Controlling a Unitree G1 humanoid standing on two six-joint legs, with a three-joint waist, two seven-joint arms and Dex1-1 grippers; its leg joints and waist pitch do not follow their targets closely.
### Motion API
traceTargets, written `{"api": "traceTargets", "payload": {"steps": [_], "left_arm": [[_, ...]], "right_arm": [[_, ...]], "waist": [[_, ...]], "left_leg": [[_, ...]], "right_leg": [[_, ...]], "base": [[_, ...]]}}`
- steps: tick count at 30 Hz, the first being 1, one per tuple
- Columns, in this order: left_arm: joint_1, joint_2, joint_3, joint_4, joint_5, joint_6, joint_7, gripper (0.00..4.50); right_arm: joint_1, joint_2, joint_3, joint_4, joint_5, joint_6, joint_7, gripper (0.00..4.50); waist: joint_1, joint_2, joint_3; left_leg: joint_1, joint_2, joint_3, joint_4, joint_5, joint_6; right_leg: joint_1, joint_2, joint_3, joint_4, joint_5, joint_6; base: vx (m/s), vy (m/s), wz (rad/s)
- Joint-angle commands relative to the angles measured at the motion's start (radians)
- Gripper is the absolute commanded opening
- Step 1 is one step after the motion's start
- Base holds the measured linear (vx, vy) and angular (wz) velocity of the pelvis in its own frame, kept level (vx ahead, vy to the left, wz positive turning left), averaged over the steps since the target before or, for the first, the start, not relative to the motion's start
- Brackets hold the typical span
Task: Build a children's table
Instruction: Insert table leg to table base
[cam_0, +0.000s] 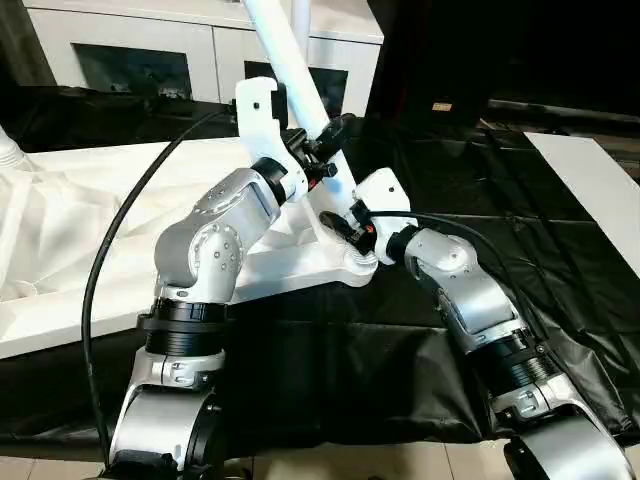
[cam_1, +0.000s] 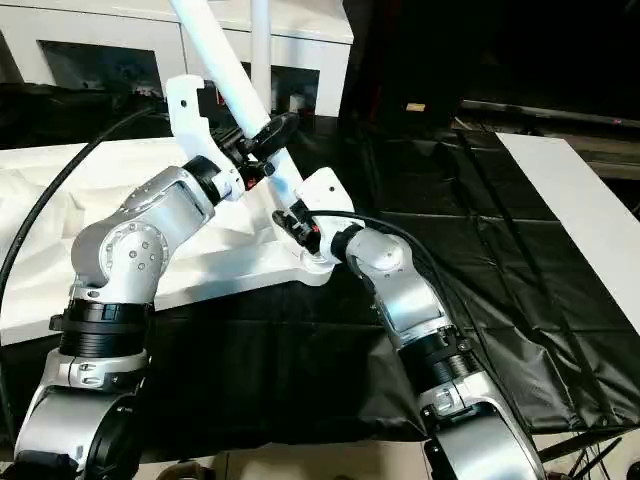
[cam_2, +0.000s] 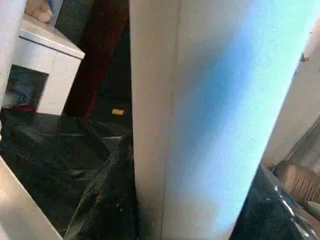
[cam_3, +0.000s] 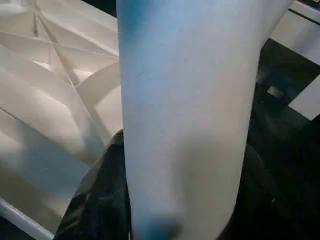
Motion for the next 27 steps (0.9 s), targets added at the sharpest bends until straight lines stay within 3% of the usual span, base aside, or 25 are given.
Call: {"api": "traceTargets", "payload": {"steps": [1,5,6,7,12,17,19,24,27], "left_arm": [[0.003,-0.003,0.000,0.004,-0.002,-0.007,-0.020,1.79],[0.002,-0.001,0.007,0.001,-0.016,-0.006,-0.039,1.79],[0.002,-0.001,0.015,-0.001,-0.029,-0.003,-0.047,1.79],[0.003,0.013,0.020,-0.005,-0.046,0.004,-0.078,1.79],[0.003,0.039,0.033,-0.004,-0.065,0.016,-0.118,1.78],[0.010,0.132,0.021,-0.002,-0.080,0.076,-0.230,1.77],[0.022,0.199,-0.009,-0.021,-0.103,0.120,-0.332,1.77],[0.042,0.311,-0.064,-0.076,-0.171,0.220,-0.518,1.77],[0.030,0.363,-0.078,-0.098,-0.215,0.267,-0.619,1.77]], "right_arm": [[-0.022,-0.006,-0.040,0.012,0.002,-0.017,-0.013,1.86],[-0.020,-0.001,-0.045,0.009,0.007,-0.035,-0.003,1.86],[-0.015,0.007,-0.059,-0.004,0.035,-0.033,0.016,1.86],[-0.010,0.021,-0.087,-0.024,0.088,-0.027,0.048,2.42],[-0.006,0.025,-0.111,-0.043,0.145,-0.017,0.100,2.92],[0.017,0.002,-0.158,-0.132,0.338,0.150,0.305,3.18],[0.034,-0.051,-0.153,-0.185,0.411,0.237,0.422,3.27],[0.038,-0.139,-0.152,-0.215,0.485,0.366,0.533,3.70],[0.033,-0.191,-0.145,-0.215,0.489,0.422,0.579,3.88]], "waist": [[0.001,0.009,-0.072],[0.000,0.010,-0.072],[0.000,0.011,-0.072],[-0.001,0.011,-0.071],[0.000,0.013,-0.072],[0.003,0.014,-0.072],[0.004,0.014,-0.071],[0.009,0.017,-0.070],[0.013,0.017,-0.068]], "left_leg": [[0.025,0.018,-0.013,-0.068,-0.212,-0.039],[0.025,0.018,-0.013,-0.069,-0.216,-0.041],[0.025,0.017,-0.013,-0.069,-0.218,-0.040],[0.025,0.018,-0.013,-0.069,-0.225,-0.039],[0.027,0.019,-0.013,-0.070,-0.214,-0.029],[0.029,0.020,-0.014,-0.071,-0.209,-0.014],[0.027,0.021,-0.013,-0.072,-0.198,-0.014],[0.031,0.020,-0.012,-0.074,-0.204,-0.032],[0.031,0.020,-0.012,-0.075,-0.217,-0.045]], "right_leg": [[0.045,-0.061,0.039,-0.077,-0.111,-0.138],[0.044,-0.060,0.039,-0.077,-0.110,-0.140],[0.044,-0.060,0.039,-0.077,-0.111,-0.141],[0.044,-0.060,0.039,-0.077,-0.116,-0.142],[0.044,-0.059,0.039,-0.074,-0.086,-0.156],[0.048,-0.059,0.039,-0.072,-0.080,-0.164],[0.046,-0.060,0.039,-0.071,-0.085,-0.167],[0.044,-0.062,0.038,-0.073,-0.128,-0.178],[0.042,-0.064,0.038,-0.076,-0.165,-0.185]], "base": [[0.000,0.000,0.00],[0.000,0.000,0.00],[0.000,0.000,0.00],[0.000,0.000,0.00],[0.000,0.000,0.00],[0.000,0.000,0.00],[0.000,0.000,0.00],[0.000,0.000,0.00],[0.000,0.000,0.00]]}}
